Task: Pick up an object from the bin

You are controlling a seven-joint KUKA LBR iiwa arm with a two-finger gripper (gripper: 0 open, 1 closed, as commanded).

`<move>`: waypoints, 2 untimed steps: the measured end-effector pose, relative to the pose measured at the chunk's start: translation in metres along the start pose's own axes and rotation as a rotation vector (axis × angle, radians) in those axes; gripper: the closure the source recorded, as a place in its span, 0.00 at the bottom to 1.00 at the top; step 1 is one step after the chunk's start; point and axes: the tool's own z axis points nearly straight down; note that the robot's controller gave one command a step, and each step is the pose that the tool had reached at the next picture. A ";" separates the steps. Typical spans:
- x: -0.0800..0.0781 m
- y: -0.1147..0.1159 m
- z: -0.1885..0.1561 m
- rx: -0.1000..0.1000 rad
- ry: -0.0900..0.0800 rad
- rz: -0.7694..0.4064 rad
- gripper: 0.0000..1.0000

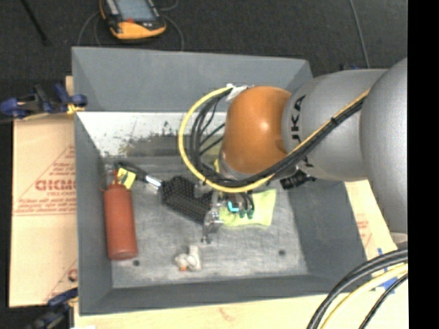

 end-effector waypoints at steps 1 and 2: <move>-0.002 0.000 -0.003 -0.001 -0.007 0.002 0.00; -0.047 0.013 0.042 -0.001 -0.015 0.149 0.00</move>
Offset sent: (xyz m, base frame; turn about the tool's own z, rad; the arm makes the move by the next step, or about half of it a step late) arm 0.0577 0.0194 -0.0664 0.1970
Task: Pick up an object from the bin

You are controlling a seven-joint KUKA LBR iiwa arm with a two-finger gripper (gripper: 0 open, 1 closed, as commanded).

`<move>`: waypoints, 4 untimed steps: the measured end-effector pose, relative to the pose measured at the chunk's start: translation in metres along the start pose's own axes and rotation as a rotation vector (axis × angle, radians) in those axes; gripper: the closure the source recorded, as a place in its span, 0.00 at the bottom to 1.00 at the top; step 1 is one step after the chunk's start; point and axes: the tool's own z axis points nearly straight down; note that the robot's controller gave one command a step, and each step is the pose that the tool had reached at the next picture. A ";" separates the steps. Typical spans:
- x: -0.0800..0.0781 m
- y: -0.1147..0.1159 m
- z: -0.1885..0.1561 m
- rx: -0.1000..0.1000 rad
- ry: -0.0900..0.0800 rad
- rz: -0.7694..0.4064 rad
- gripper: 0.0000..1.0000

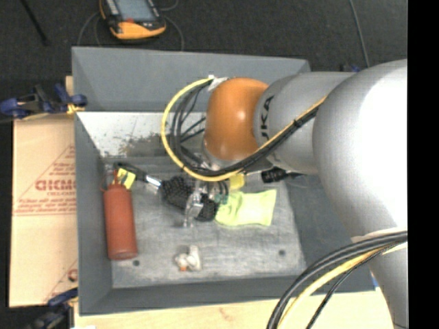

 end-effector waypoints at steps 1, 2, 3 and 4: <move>-0.011 0.002 0.013 0.003 -0.002 0.010 0.00; -0.002 -0.007 0.013 -0.017 -0.011 0.300 0.00; -0.011 -0.010 0.015 -0.007 -0.006 0.152 0.00; -0.005 -0.009 0.012 -0.012 -0.014 0.372 1.00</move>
Offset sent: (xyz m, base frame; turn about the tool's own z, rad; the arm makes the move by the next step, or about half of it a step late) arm -0.0088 -0.0180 -0.0244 0.3144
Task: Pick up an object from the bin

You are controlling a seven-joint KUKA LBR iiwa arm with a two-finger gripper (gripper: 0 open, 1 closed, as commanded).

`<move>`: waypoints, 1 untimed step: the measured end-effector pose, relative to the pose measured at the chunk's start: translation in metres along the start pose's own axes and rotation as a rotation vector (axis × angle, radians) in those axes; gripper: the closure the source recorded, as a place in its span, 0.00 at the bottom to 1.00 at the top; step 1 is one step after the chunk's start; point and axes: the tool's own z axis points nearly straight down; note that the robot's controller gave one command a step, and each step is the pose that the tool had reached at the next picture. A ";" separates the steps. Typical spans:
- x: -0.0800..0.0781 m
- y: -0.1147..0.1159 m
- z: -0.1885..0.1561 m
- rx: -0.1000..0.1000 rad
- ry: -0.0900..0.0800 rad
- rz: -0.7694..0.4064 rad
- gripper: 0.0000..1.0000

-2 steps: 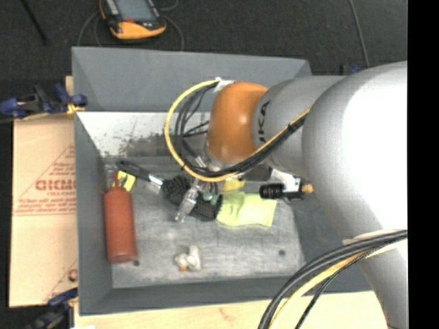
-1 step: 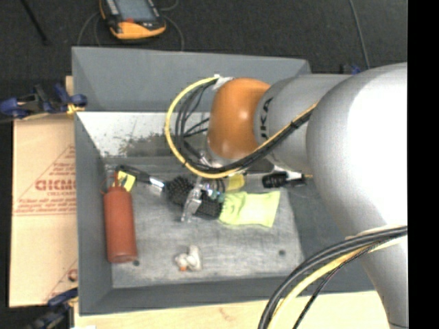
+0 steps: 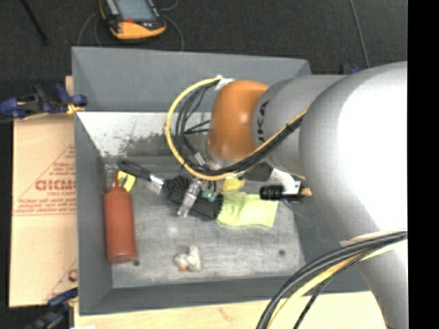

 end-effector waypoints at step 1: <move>0.000 0.000 0.000 0.000 0.000 0.000 1.00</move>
Offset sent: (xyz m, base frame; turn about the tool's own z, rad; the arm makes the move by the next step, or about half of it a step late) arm 0.0000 0.0001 0.0749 -0.0002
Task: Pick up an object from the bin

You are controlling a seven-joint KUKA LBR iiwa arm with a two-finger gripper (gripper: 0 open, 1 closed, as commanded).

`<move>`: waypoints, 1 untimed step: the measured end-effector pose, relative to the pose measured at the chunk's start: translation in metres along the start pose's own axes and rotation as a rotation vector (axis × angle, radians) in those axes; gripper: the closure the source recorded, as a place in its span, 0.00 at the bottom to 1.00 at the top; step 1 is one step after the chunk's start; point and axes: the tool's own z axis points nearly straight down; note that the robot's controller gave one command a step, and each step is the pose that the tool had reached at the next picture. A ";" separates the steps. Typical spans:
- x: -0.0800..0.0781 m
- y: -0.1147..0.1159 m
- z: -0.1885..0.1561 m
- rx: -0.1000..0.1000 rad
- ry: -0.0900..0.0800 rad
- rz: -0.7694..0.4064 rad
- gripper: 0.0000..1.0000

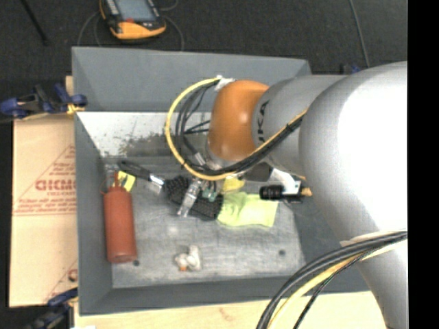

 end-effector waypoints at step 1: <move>0.000 0.000 -0.002 0.001 0.002 0.000 1.00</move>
Offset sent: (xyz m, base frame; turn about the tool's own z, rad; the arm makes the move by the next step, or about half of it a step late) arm 0.0002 0.0001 0.0369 -0.0002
